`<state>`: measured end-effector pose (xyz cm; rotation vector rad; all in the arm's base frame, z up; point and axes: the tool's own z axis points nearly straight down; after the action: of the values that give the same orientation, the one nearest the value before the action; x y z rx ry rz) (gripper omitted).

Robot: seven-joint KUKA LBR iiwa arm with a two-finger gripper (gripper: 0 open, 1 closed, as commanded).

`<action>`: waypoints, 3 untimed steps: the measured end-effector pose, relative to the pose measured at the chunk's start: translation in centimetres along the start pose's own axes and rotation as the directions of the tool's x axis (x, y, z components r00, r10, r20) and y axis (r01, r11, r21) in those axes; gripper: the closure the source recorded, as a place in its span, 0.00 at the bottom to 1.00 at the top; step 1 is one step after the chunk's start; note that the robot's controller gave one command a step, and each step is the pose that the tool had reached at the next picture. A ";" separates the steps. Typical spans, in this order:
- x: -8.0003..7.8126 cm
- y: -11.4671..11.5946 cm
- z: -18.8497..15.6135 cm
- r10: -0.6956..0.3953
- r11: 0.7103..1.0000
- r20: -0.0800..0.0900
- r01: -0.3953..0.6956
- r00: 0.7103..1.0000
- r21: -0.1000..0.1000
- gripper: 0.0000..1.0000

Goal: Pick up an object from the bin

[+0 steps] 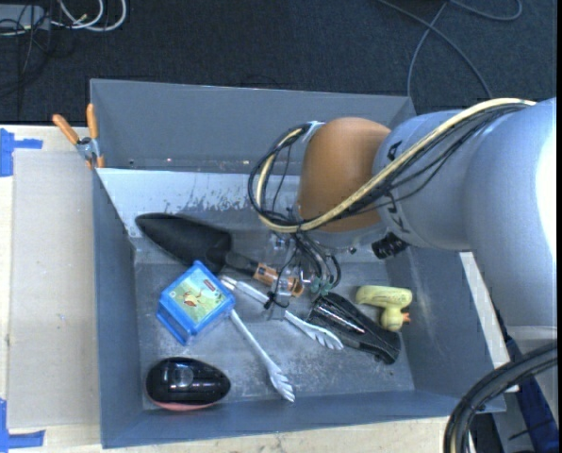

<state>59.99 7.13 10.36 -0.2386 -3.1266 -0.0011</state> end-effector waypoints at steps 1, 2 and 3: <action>-0.8 -1.0 3.6 0.001 1.000 0.003 -0.001 1.000 -0.001 0.00; 0.0 -0.6 3.4 0.054 0.999 0.000 -0.054 0.999 -0.003 1.00; 0.0 -0.6 3.4 0.055 0.999 0.000 -0.055 0.999 -0.003 1.00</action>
Offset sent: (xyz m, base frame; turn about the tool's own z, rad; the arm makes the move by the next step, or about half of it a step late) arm -0.0004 -0.0069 -0.0336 0.0553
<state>59.91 6.50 6.95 -0.3238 -3.1189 -0.0056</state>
